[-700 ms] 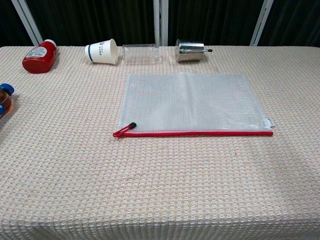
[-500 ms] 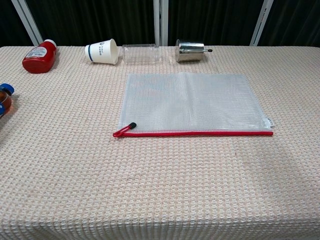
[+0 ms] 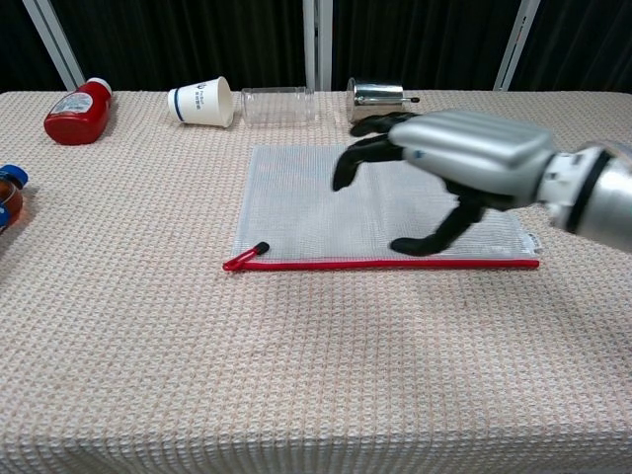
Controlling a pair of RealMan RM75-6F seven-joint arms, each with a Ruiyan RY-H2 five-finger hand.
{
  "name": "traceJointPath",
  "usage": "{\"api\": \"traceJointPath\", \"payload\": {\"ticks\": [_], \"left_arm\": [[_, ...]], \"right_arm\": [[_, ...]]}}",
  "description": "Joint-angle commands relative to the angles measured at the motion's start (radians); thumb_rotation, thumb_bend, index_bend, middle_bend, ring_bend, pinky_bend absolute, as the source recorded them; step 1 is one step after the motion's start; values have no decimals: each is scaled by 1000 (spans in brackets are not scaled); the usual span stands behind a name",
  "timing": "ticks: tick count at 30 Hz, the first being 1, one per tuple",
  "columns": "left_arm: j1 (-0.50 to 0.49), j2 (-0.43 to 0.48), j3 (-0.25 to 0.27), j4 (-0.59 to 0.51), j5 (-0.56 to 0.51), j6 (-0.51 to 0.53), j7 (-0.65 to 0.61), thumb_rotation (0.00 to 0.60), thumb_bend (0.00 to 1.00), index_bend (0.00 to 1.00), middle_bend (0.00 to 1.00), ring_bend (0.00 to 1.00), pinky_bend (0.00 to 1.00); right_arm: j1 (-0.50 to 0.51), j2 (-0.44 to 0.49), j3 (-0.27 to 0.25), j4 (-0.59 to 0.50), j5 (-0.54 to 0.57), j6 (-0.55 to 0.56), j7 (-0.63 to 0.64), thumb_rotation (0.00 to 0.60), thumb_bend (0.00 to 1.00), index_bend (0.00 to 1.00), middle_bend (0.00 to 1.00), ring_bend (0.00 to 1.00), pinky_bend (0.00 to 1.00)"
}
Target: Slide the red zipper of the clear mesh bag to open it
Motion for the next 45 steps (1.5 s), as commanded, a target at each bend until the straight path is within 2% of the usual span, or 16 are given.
{"api": "traceJointPath", "payload": {"ticks": [1,8,14,25,45], "left_arm": [[3,1,0,6,-6,-1,-9,600,160,178,110,112,170],[8,-5,-3,33,-31,-8,-40,600,159,177,109,112,170],[10,-9,-6,50,-40,-10,-59,600,159,177,110,112,170],[9,-10,-6,63,-42,-16,-71,600,158,177,110,112,170],[7,-12,-5,63,-50,-28,-78,600,159,177,110,112,170]], "right_arm": [[124,-151,63,146,51,-102,-62,600,190,311,220,0,14],[229,-312,79,339,66,-142,-74,600,223,326,215,0,0],[260,-364,66,415,68,-135,-37,600,270,338,215,0,0],[274,-399,37,480,73,-107,5,600,294,376,216,0,0],[292,-427,11,530,87,-93,22,600,316,520,269,0,0]]}}
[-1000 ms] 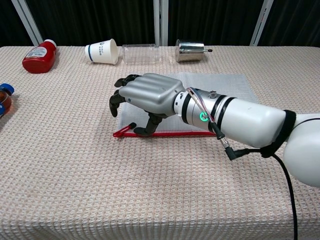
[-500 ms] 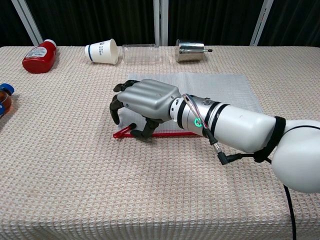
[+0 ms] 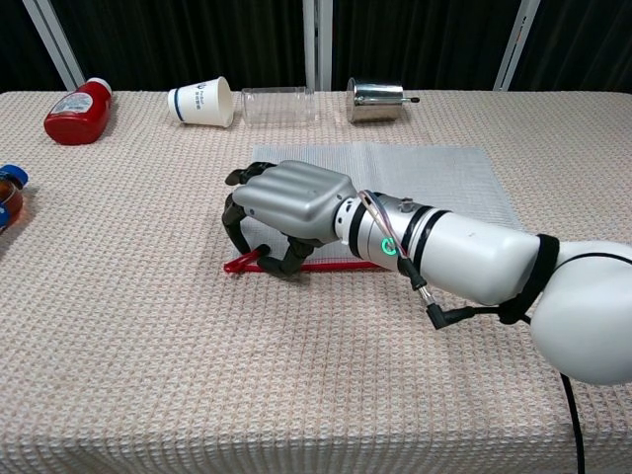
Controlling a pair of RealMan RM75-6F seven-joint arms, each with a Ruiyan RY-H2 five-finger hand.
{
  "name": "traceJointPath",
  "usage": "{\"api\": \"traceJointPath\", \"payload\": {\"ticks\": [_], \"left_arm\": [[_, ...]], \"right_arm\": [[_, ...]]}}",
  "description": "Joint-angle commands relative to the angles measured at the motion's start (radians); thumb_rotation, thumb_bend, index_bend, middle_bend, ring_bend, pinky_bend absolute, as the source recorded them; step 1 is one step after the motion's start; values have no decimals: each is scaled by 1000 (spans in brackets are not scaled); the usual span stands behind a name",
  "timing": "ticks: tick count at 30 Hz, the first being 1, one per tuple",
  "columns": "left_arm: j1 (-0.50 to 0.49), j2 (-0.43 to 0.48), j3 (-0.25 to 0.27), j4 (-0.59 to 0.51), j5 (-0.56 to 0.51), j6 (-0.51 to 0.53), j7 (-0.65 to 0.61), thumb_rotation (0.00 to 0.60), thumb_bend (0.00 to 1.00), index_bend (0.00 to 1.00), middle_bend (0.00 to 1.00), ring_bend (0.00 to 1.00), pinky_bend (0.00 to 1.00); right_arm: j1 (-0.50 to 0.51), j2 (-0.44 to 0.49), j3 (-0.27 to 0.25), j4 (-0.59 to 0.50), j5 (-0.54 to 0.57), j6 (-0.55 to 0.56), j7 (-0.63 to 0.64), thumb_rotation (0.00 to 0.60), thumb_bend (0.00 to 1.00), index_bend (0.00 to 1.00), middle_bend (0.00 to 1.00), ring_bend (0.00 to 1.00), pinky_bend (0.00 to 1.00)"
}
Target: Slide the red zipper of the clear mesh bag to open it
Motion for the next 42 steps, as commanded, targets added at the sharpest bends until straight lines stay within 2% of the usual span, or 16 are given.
{"api": "traceJointPath", "payload": {"ticks": [1,13,20,26,32,38,42], "left_arm": [[-1,0,0,-1,0,-2,0,600,159,178,110,112,170],[-10,3,3,0,7,-14,-2,600,159,177,109,112,170],[-63,10,12,1,60,-68,-97,600,156,179,110,112,170],[-193,-32,6,27,162,-161,-283,600,149,219,110,112,170],[-329,-98,-8,76,219,-249,-488,600,148,244,110,112,171],[-437,-173,-18,141,254,-286,-665,600,148,263,110,112,170],[-489,-229,-25,192,259,-296,-726,600,150,265,110,112,170]], "right_arm": [[3,-4,-1,6,2,-1,2,600,323,530,272,0,0],[4,-3,-11,6,-13,41,7,600,454,704,325,0,0],[-9,40,-18,-60,-44,105,-32,600,477,799,342,0,0],[-17,101,-6,-156,-75,172,-107,600,485,832,302,0,0],[-11,144,20,-215,-103,227,-170,600,497,846,263,0,0],[1,182,40,-254,-122,247,-219,600,500,856,248,0,0],[4,200,47,-273,-125,255,-237,600,501,863,247,0,0]]}}
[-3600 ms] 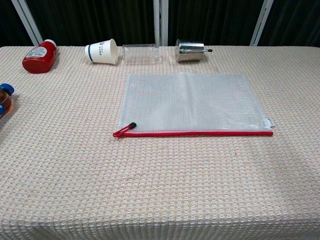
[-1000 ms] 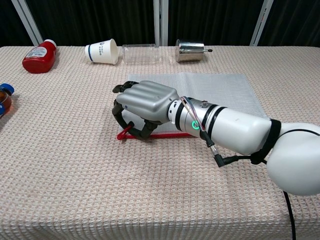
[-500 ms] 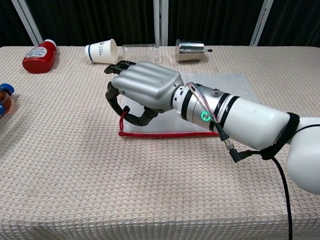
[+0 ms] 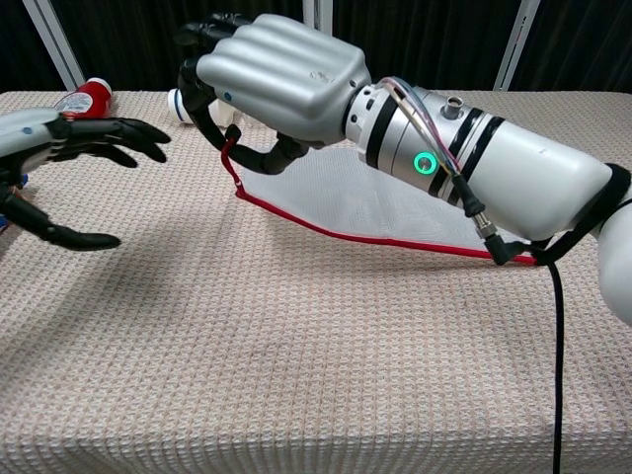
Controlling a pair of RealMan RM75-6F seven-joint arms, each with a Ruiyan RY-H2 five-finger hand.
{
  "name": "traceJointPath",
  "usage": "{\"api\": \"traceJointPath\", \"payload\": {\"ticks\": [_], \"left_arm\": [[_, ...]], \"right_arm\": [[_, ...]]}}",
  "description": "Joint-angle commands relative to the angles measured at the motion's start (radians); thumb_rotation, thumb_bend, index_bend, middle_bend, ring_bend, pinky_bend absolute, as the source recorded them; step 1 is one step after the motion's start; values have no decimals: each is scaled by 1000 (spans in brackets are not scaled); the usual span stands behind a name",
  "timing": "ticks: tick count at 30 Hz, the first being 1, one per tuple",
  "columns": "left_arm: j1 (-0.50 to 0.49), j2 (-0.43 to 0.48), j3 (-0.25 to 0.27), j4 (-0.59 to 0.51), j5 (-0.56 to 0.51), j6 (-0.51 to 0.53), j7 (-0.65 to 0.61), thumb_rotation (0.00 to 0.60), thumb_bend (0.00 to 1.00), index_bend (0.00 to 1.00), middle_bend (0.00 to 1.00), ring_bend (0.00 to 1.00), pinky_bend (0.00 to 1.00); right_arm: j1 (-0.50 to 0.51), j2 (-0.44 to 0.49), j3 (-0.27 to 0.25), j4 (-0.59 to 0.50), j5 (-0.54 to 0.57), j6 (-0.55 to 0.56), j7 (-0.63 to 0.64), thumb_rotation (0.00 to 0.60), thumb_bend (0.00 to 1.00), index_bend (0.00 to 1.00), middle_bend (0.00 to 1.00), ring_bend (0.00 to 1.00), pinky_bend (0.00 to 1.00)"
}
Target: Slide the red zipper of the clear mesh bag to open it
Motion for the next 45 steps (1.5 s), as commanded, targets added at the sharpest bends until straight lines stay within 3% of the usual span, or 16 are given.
{"api": "traceJointPath", "payload": {"ticks": [1,15,22,45], "left_arm": [[-51,-57,-10,52,12,-17,-53,600,153,268,110,112,170],[-141,-208,-39,193,-39,-2,-134,600,166,286,110,112,170],[-176,-257,-35,248,-61,-9,-240,600,190,361,111,112,170],[-200,-357,-12,395,-98,34,-365,600,264,482,136,112,170]], "right_arm": [[2,9,5,-12,-2,8,-6,600,501,864,246,0,0],[-1,31,2,-36,-9,33,0,600,505,875,247,0,0],[0,37,2,-39,-15,46,13,600,506,876,247,0,0],[-3,42,0,-47,-10,56,17,600,508,877,247,0,0]]}}
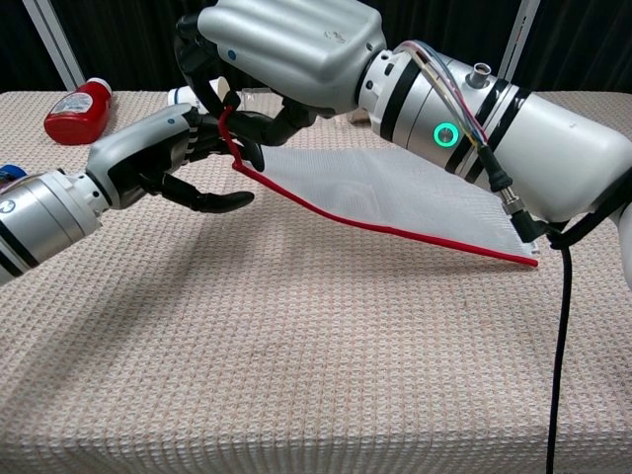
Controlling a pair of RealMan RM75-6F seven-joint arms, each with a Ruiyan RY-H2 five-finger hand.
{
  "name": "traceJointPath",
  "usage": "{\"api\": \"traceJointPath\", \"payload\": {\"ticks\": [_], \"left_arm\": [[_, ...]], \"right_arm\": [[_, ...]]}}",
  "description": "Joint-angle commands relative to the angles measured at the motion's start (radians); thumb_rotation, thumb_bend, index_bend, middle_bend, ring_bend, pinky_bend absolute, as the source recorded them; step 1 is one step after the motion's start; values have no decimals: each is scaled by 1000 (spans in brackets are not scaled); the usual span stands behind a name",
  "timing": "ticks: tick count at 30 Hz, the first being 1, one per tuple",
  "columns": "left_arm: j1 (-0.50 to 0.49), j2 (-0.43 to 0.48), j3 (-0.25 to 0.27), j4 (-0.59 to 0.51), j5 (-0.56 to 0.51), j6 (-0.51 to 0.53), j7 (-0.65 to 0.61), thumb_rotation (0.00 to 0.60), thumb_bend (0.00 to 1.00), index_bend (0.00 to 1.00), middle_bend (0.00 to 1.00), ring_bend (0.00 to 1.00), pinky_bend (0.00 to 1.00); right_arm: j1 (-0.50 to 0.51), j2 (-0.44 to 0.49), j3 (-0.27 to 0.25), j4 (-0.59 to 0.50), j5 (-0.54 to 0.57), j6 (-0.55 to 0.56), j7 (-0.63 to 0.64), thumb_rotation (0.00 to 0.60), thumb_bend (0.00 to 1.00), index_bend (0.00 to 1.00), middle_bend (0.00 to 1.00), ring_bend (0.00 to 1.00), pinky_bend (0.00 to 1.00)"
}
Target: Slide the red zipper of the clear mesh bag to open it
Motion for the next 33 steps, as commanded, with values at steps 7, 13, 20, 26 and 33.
{"api": "traceJointPath", "payload": {"ticks": [7,13,20,26,33], "left_arm": [[-11,-29,2,29,-16,-8,-22,600,290,511,141,112,170],[-12,-63,-13,42,-46,-14,-116,600,340,636,207,126,170],[-4,-78,-7,62,-55,-6,-223,600,363,687,236,130,170],[12,-77,5,73,-53,12,-286,600,382,694,243,130,170],[30,-71,21,76,-44,35,-308,600,424,684,243,130,170]], "right_arm": [[1,-3,1,2,3,1,8,600,509,877,247,0,0],[-8,-2,-6,-4,7,5,-1,600,510,878,246,0,0],[-54,9,-32,-34,1,50,-48,600,516,878,245,0,0],[-98,12,-53,-51,-12,98,-85,600,525,882,245,0,0],[-120,10,-54,-38,-11,113,-105,600,534,888,245,0,0]]}}
